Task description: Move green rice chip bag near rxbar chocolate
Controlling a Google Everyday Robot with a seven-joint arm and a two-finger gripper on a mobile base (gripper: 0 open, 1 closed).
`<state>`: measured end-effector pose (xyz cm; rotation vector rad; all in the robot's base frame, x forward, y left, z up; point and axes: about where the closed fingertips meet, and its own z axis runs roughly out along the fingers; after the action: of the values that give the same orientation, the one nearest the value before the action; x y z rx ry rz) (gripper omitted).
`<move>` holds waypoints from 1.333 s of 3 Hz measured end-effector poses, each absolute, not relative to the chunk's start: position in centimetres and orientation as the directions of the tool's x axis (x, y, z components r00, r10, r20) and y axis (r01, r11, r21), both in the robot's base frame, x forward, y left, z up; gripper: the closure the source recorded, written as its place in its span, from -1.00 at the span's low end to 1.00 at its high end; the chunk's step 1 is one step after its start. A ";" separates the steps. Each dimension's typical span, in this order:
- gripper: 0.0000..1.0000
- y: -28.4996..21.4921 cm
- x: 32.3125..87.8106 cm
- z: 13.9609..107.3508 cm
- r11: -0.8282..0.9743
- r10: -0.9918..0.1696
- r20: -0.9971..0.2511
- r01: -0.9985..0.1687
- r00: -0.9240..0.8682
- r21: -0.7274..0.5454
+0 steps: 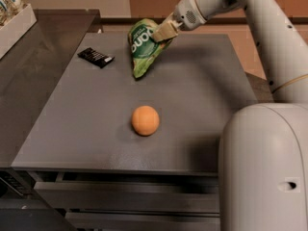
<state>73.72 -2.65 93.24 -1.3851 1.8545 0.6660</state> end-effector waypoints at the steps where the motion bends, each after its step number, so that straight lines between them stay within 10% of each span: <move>1: 1.00 0.7 73.1 93.8 0.217 -0.598 -0.793 -0.976 -0.113 -0.024; 4: -0.27 5.3 73.0 93.8 0.156 -0.614 -0.787 -0.987 -0.065 -0.040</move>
Offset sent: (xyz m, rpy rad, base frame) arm -0.0114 0.0853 0.0187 -0.0118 -0.0301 0.1698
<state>72.97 5.30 93.75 -1.5338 1.7598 0.7029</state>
